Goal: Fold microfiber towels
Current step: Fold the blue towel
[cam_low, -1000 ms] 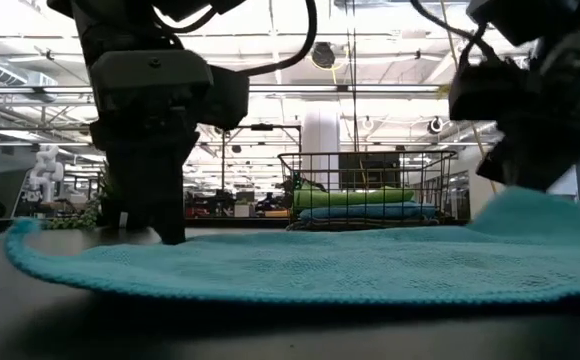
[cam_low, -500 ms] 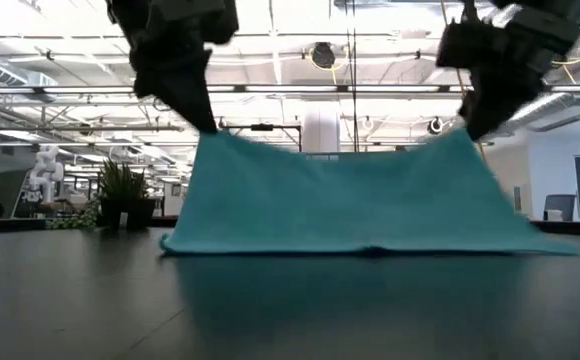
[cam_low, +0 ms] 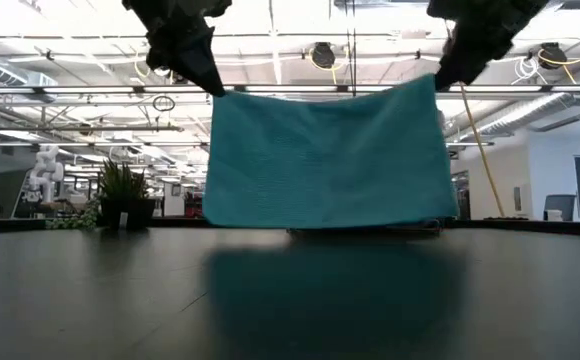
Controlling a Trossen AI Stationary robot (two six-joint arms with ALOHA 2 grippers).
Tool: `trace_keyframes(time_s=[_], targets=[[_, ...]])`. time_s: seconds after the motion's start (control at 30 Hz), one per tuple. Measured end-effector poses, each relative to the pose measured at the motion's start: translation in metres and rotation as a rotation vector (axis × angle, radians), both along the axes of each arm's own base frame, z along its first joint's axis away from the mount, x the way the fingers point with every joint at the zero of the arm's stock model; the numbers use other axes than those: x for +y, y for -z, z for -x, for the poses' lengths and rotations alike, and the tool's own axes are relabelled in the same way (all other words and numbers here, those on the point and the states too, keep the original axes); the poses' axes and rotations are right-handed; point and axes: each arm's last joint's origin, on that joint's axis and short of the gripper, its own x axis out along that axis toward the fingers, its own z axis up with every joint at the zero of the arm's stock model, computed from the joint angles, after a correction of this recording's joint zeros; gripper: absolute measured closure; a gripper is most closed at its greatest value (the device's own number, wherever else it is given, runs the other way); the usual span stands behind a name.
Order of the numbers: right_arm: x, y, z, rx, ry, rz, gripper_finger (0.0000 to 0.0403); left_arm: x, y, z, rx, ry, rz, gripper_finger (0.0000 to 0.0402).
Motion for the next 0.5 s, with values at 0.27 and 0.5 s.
trace_keyframes(time_s=[0.27, 0.5], targets=[[0.023, 0.015, 0.009, 0.182, -0.087, -0.067, 0.0403, -0.031, 0.015, 0.005, 0.117, 0.083, 0.024, 0.0400], [0.042, 0.014, 0.004, 0.126, -0.113, -0.130, 0.0403, -0.062, 0.033, 0.004, 0.144, 0.068, 0.075, 0.0400]])
